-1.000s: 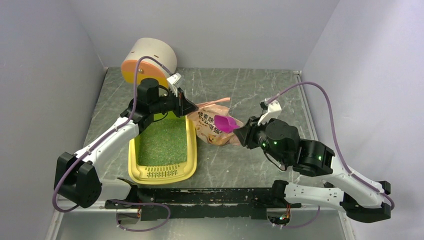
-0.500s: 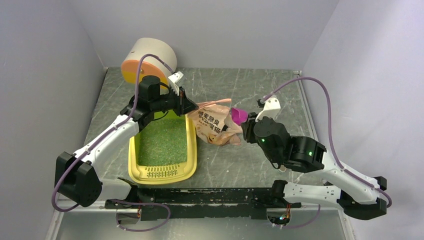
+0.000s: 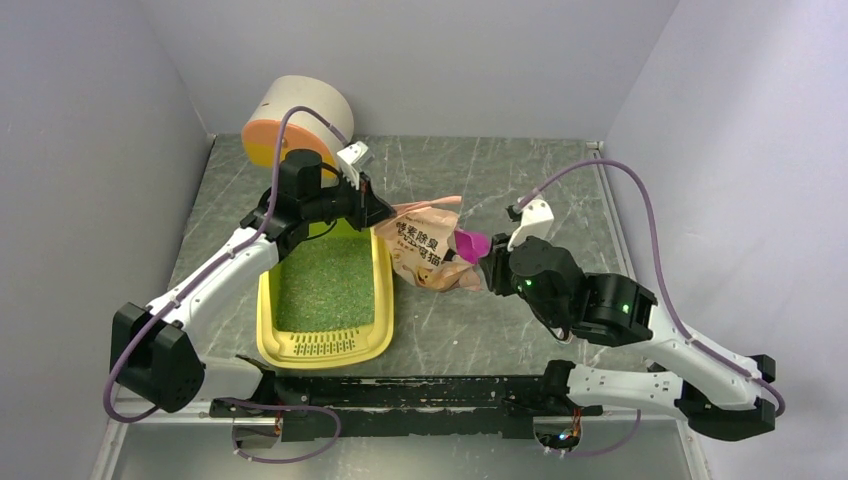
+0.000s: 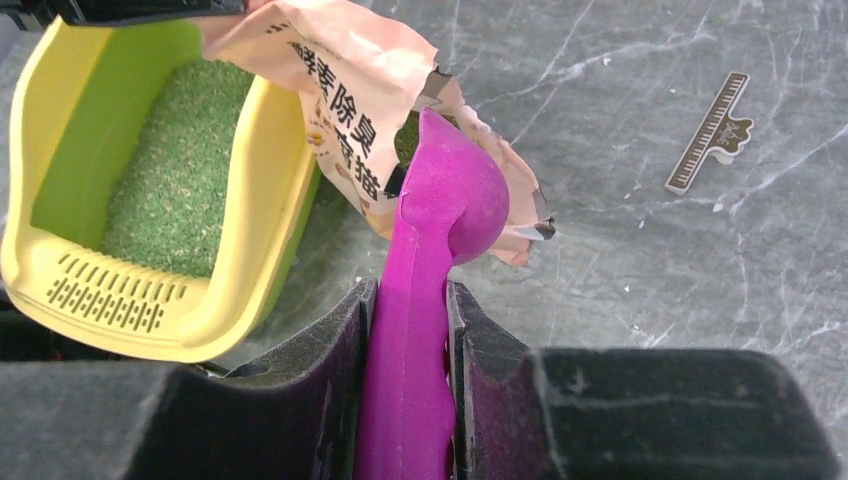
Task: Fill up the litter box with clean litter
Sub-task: 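Scoop the cat litter from the cat litter bag.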
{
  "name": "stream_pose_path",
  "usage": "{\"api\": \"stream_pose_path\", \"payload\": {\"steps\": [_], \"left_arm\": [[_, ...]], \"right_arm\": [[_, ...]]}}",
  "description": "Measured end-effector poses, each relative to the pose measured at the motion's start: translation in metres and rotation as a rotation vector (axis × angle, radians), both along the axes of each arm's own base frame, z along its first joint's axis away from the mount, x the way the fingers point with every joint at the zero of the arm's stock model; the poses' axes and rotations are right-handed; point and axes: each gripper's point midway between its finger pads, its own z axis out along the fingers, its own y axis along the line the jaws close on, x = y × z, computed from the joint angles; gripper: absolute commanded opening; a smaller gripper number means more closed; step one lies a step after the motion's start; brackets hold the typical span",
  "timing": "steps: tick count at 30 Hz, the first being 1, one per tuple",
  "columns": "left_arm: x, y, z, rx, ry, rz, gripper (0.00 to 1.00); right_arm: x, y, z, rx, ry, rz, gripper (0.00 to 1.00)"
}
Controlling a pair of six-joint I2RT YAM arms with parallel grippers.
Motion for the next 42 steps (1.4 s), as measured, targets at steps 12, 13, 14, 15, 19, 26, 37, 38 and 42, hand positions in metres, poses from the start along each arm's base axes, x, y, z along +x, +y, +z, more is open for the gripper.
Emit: {"api": "stream_pose_path", "payload": {"steps": [12,13,14,15,19,26,37,38,42], "left_arm": [[-0.002,-0.002,-0.001,0.012,-0.005,-0.015,0.05],[-0.003,-0.003,-0.001,0.012,-0.006,-0.018,0.05],[-0.003,-0.003,-0.001,0.013,-0.008,-0.019,0.05],[-0.003,-0.003,-0.001,0.015,-0.011,-0.021,0.05],[-0.005,-0.004,-0.003,0.028,-0.019,-0.034,0.05],[-0.008,-0.003,-0.001,0.028,-0.026,-0.045,0.05],[-0.011,-0.005,-0.001,0.024,-0.025,-0.061,0.05],[-0.011,-0.005,-0.001,0.023,-0.024,-0.062,0.05],[-0.012,-0.005,-0.002,0.027,-0.022,-0.064,0.05]], "right_arm": [[0.023,0.015,-0.039,-0.077,0.098,0.036,0.00],[0.033,0.013,-0.047,-0.061,0.136,0.030,0.00],[0.046,0.007,-0.055,-0.044,0.172,0.009,0.00],[0.059,-0.001,-0.063,-0.021,0.211,-0.013,0.00],[0.075,-0.001,-0.084,0.091,0.329,0.057,0.00],[0.075,0.028,-0.094,0.156,0.407,0.199,0.00],[0.094,0.005,-0.098,0.032,0.339,0.034,0.00],[0.092,0.009,-0.101,0.043,0.352,0.057,0.00],[0.085,0.021,-0.116,0.061,0.417,0.124,0.00]]}}
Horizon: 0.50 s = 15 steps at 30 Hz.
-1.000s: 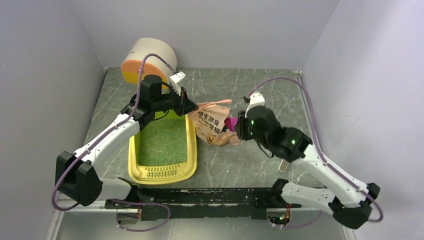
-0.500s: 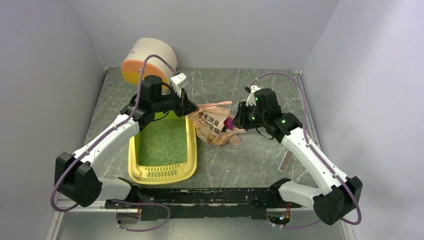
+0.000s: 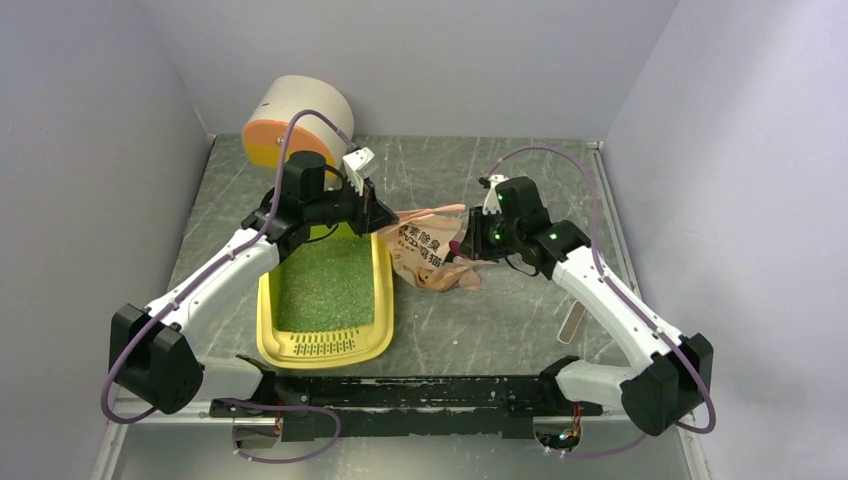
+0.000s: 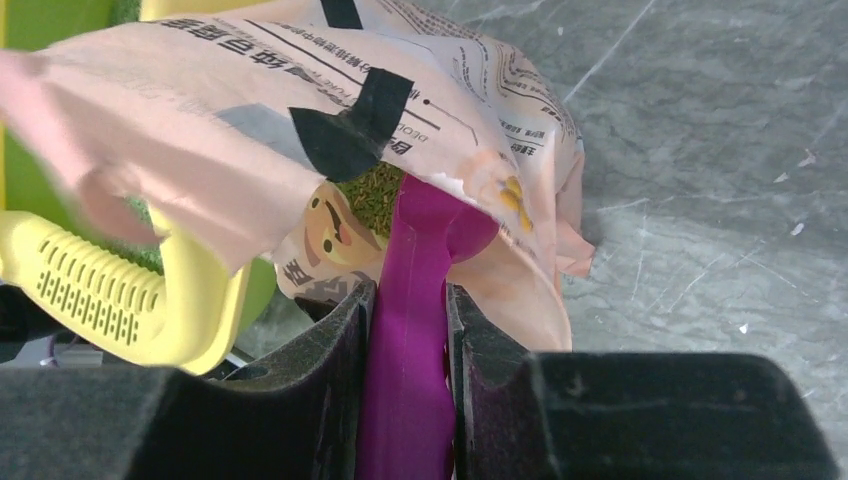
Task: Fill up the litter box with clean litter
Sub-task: 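Scoop the cat litter from the cat litter bag.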
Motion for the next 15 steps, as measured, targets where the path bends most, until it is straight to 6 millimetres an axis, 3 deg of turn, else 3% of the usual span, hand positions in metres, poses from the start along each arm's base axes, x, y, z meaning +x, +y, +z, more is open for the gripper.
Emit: {"api": "stream_pose_path", "payload": {"steps": [7,15], "left_arm": [[0.000,0.000,0.001,0.003,-0.003,-0.002,0.05],[-0.001,0.000,0.001,0.002,-0.003,-0.005,0.05]], "right_arm": [[0.009,0.007,-0.017,-0.044,0.040,0.008,0.00],[0.007,0.025,-0.037,0.043,0.072,0.053,0.00]]}}
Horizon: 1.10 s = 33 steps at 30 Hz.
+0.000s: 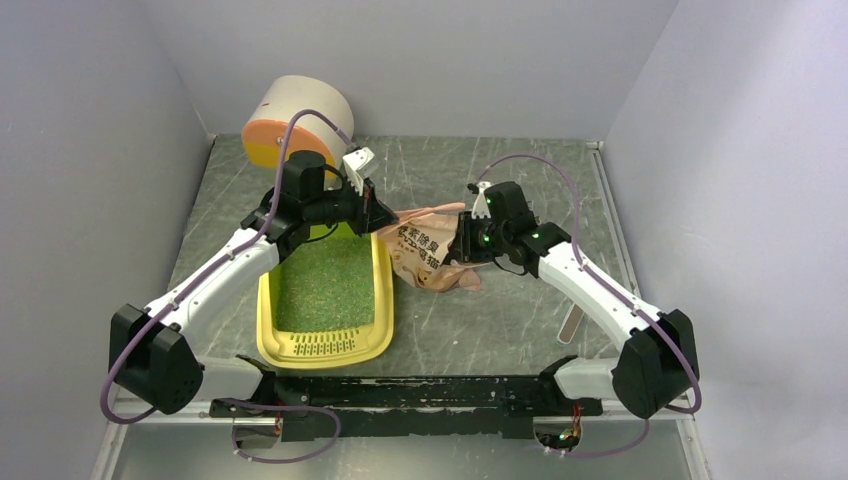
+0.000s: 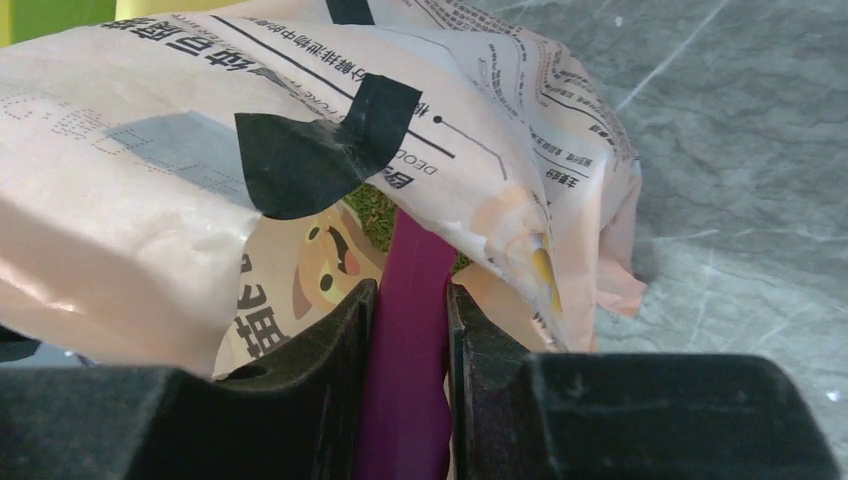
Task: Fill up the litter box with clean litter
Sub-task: 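Scoop the cat litter from the cat litter bag.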
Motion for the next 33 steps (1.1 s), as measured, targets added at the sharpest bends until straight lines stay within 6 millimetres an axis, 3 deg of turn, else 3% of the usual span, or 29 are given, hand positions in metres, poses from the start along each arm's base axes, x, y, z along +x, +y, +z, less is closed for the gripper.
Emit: {"api": "stream_pose_path", "payload": {"steps": [12,17,21,23,26,33], "left_arm": [[-0.002,-0.002,0.000,-0.002,0.002,-0.010,0.05],[-0.003,-0.002,0.000,-0.005,0.002,-0.017,0.05],[-0.004,-0.003,0.002,-0.011,0.002,-0.024,0.05],[-0.004,-0.004,0.002,-0.013,0.001,-0.026,0.05],[-0.005,-0.004,0.001,-0.013,0.003,-0.026,0.05],[-0.005,-0.004,0.001,-0.013,0.006,-0.027,0.05]], "right_arm": [[-0.001,0.007,-0.006,0.192,0.040,-0.085,0.00],[-0.005,0.004,0.017,0.270,0.000,-0.111,0.00],[-0.001,-0.006,0.033,0.206,-0.073,-0.106,0.00],[0.005,-0.013,0.029,0.143,-0.075,-0.121,0.00],[0.005,-0.018,0.006,0.071,-0.017,-0.117,0.00],[0.001,0.002,-0.009,0.145,0.037,-0.066,0.00]]}}
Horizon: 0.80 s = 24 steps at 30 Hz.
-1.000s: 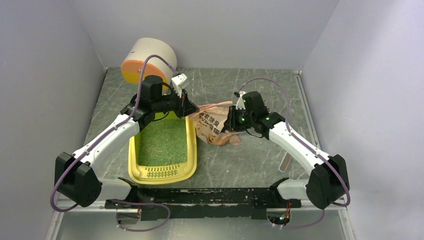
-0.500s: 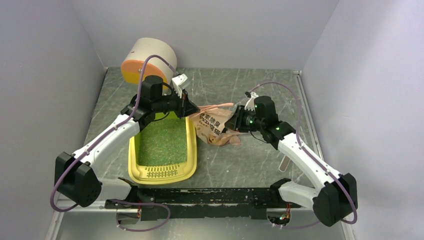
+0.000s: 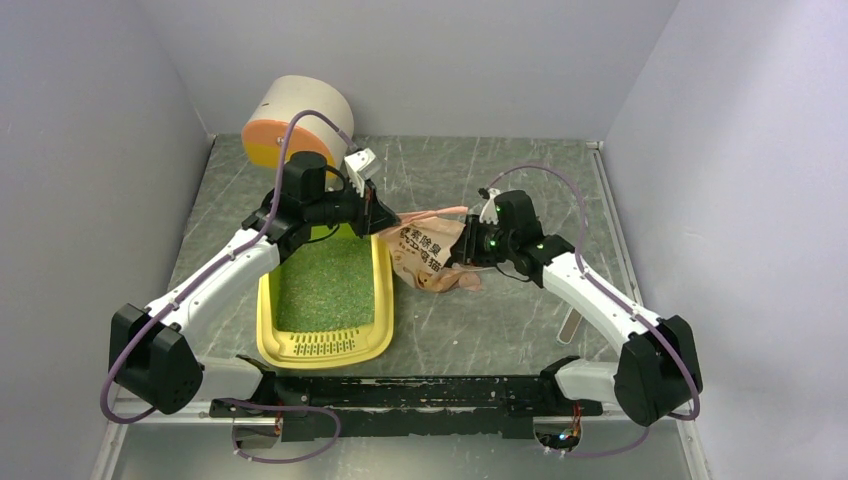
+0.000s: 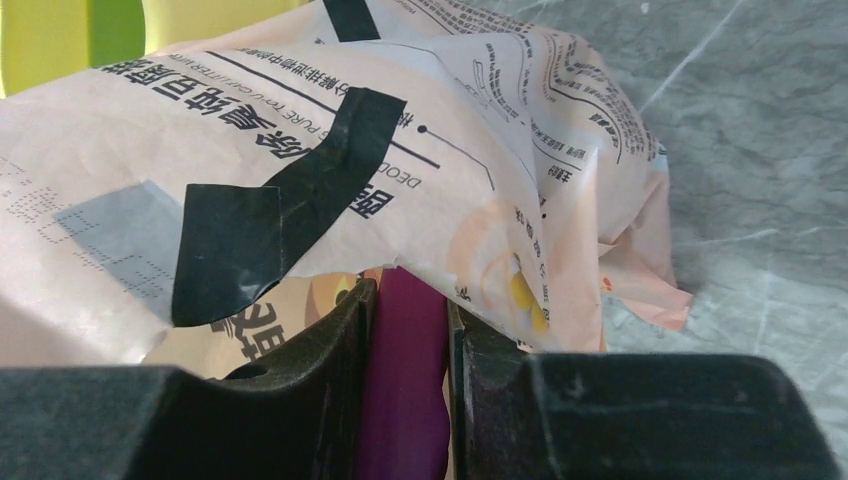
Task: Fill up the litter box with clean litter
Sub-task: 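Scoop the cat litter from the cat litter bag.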
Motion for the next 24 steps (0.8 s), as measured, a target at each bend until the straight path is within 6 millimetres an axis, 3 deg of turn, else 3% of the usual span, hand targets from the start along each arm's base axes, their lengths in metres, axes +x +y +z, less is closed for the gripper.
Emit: {"api": "stream_pose_path", "payload": {"steps": [7,15,24], "left_arm": [[-0.002,-0.001,-0.001,0.001,0.005,-0.005,0.05],[-0.003,-0.004,-0.005,0.003,0.020,-0.013,0.05],[-0.001,-0.006,-0.001,-0.010,0.005,-0.011,0.05]], "right_arm": [[-0.002,0.007,-0.001,0.093,0.018,-0.034,0.00],[-0.005,0.011,0.018,0.245,0.024,-0.066,0.00],[0.004,-0.014,0.051,0.068,-0.060,-0.086,0.00]]}}
